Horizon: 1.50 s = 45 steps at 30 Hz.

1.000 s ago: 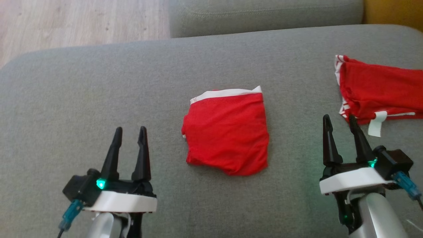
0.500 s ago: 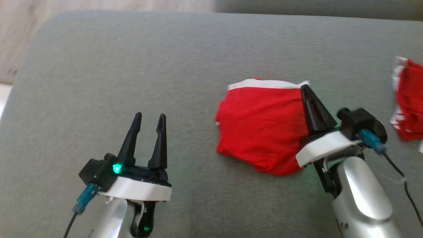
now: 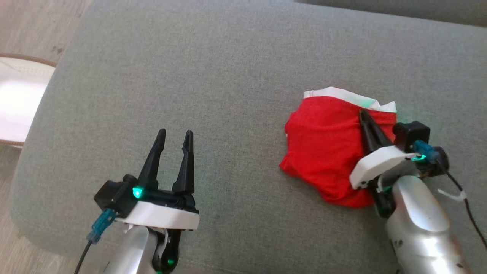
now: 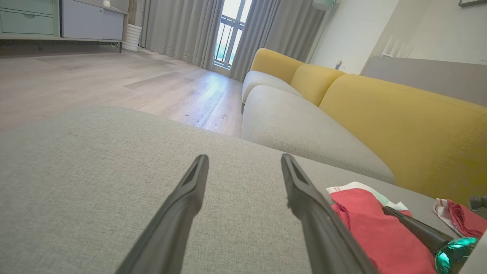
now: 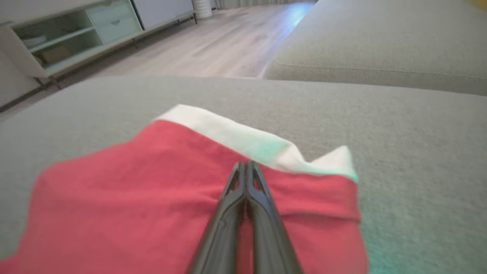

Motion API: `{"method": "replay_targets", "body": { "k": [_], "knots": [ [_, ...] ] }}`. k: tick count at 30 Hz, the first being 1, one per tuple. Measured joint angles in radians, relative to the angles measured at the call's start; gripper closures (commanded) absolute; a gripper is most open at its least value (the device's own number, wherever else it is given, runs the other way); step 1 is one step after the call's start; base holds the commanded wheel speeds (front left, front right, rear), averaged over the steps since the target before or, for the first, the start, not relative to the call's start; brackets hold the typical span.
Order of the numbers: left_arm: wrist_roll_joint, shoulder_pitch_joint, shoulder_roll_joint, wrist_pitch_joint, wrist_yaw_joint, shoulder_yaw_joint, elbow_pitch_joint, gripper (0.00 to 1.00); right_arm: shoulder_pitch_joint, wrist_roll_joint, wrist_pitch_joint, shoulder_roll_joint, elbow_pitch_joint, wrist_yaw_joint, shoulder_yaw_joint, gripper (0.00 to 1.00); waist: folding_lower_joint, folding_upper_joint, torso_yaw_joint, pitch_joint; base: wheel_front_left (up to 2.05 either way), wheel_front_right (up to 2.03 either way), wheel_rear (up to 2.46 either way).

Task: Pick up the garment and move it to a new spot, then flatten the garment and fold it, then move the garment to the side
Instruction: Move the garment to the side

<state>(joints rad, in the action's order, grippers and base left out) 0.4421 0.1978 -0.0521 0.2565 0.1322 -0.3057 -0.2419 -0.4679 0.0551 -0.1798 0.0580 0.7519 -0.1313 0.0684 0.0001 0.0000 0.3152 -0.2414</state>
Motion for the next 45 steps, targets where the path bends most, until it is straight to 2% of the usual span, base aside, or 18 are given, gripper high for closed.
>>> {"method": "replay_targets", "body": {
  "k": [6,11,16,21,27,31,36,45],
  "knots": [
    [0.000,0.000,0.001,0.000,0.000,0.001,-0.005,0.00,0.001,0.157,-0.051,0.001,-0.066,0.000,0.192,1.00,-0.0001,0.0000,-0.008,0.027,0.00,0.00,0.00],
    [0.000,-0.001,0.001,0.000,0.000,0.000,-0.004,0.00,0.001,0.179,-0.031,0.001,-0.070,0.000,0.310,1.00,-0.0001,0.0000,-0.007,0.028,0.00,0.00,0.00],
    [0.000,-0.001,0.002,0.000,0.000,-0.010,-0.006,0.00,0.000,0.164,0.034,0.002,0.005,0.000,0.317,1.00,-0.0001,0.0000,0.003,0.018,0.00,0.00,0.00],
    [0.001,-0.001,0.002,0.000,0.000,-0.011,-0.011,0.00,-0.032,0.198,0.077,0.001,0.037,0.000,0.340,1.00,0.0000,0.0000,0.003,0.010,0.00,0.00,0.00],
    [0.001,-0.001,0.002,0.000,0.000,0.006,-0.012,0.00,-0.036,0.242,0.037,0.001,0.037,0.000,0.370,1.00,0.0000,0.0000,-0.026,0.020,0.00,0.00,0.00],
    [-0.002,-0.003,0.000,0.000,0.000,0.020,0.002,0.00,-0.035,0.268,-0.035,0.002,-0.018,0.000,0.347,1.00,0.0000,0.0000,-0.068,0.042,0.00,0.00,0.00],
    [-0.003,-0.018,-0.002,0.000,0.000,0.037,0.027,0.00,-0.020,0.269,-0.063,0.002,-0.119,0.000,0.256,1.00,-0.0001,0.0000,-0.122,0.071,0.00,0.00,0.00],
    [-0.012,-0.045,-0.003,0.000,0.000,0.055,0.051,0.00,0.180,0.194,-0.068,0.001,-0.312,0.000,0.075,1.00,-0.0001,0.0000,-0.223,0.122,0.00,0.00,0.00]
  ]
}}
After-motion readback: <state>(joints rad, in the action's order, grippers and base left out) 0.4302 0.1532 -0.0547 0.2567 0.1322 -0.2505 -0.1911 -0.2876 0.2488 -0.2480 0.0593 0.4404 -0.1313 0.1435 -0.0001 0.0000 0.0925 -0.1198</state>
